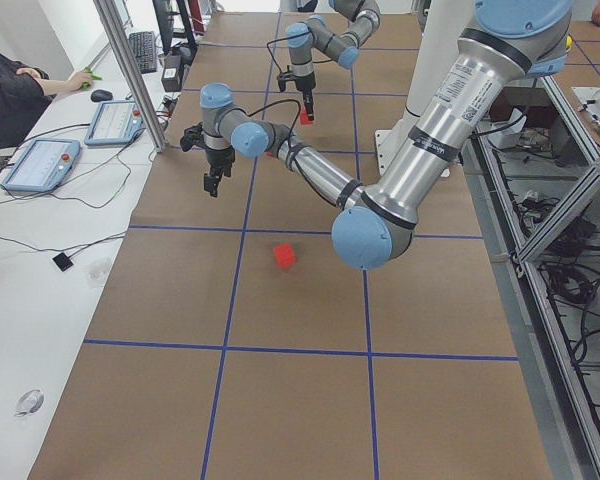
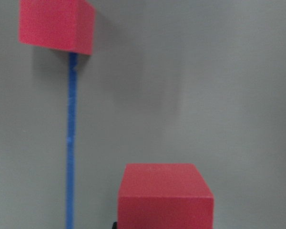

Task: Form red blocks into L shape at center
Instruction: 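Lower the held cube just nearer the robot than the center cube, aligning it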

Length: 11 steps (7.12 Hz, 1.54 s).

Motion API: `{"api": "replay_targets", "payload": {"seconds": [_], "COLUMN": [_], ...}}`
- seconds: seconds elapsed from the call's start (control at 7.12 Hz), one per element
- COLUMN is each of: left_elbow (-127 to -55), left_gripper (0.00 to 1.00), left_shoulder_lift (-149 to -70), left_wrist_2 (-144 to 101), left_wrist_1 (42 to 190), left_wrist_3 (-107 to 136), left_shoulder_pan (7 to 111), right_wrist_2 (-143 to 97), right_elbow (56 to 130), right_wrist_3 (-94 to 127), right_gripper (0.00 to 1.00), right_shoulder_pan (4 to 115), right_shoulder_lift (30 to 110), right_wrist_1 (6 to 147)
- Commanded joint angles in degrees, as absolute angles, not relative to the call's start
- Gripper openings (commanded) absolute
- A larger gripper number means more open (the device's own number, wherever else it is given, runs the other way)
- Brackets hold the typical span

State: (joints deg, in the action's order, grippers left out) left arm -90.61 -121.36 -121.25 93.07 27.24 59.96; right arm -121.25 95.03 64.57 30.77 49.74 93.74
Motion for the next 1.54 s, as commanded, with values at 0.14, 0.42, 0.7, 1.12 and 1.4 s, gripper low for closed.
{"api": "replay_targets", "payload": {"seconds": [0.14,0.42,0.7,1.12,1.4], "left_elbow": [-90.4,-89.9,-89.6,-89.6,-89.6], "left_gripper": [1.00,1.00,1.00,1.00,1.00], "left_shoulder_lift": [-121.0,-121.0,-121.0,-120.9,-120.9], "left_wrist_2": [-121.3,-121.2,-121.3,-121.2,-121.2], "left_wrist_1": [93.2,93.2,93.2,93.2,93.2], "left_wrist_3": [27.0,27.1,27.1,27.1,27.2], "left_shoulder_pan": [60.1,59.9,59.9,59.8,59.7], "right_wrist_2": [-120.0,-118.2,-117.2,-117.1,-117.1], "right_elbow": [82.6,79.5,79.0,77.7,77.7], "right_wrist_3": [70.3,70.3,70.3,70.2,70.2], "right_gripper": [0.00,0.00,0.00,0.00,0.00], "right_shoulder_pan": [27.9,27.9,28.0,28.0,28.9], "right_shoulder_lift": [40.8,39.6,39.6,38.9,38.9], "right_wrist_1": [89.0,87.4,86.9,87.0,86.8]}}
